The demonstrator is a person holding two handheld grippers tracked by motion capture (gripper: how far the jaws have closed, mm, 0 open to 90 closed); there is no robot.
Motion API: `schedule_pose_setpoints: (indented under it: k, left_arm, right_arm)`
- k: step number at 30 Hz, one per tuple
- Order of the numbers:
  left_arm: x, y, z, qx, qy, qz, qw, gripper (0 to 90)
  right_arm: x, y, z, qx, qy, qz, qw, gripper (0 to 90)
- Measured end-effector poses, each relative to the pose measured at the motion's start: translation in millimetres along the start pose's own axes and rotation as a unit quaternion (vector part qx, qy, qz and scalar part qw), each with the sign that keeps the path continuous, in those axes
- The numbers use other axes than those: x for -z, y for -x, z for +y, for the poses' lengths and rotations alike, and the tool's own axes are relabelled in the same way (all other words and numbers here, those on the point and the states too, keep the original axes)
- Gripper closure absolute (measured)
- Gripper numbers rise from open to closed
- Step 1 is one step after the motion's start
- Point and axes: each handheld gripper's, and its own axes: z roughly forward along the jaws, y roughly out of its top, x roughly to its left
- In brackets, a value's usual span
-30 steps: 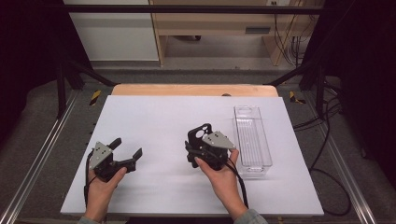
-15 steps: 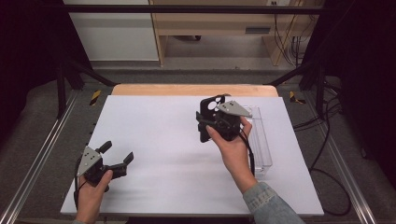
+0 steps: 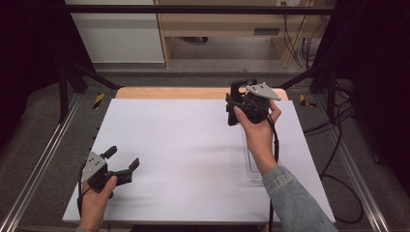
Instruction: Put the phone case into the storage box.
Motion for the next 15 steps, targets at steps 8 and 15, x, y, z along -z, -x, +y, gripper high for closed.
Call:
schedule_pose_setpoints:
  k: [8,15]
  left_arm:
    - [0.0,-1.7,-0.4,0.011,0.004,-0.008,0.9999,3.4]
    - [1.1,-3.3,-0.2,0.012,0.007,-0.008,0.9999,3.4]
  right_arm:
    - [-10.3,25.4,-1.6,-0.008,-0.001,-0.033,0.9994,13.8]
    - [-19.1,42.5,-6.8,-0.022,-0.001,-0.055,0.9983,13.8]
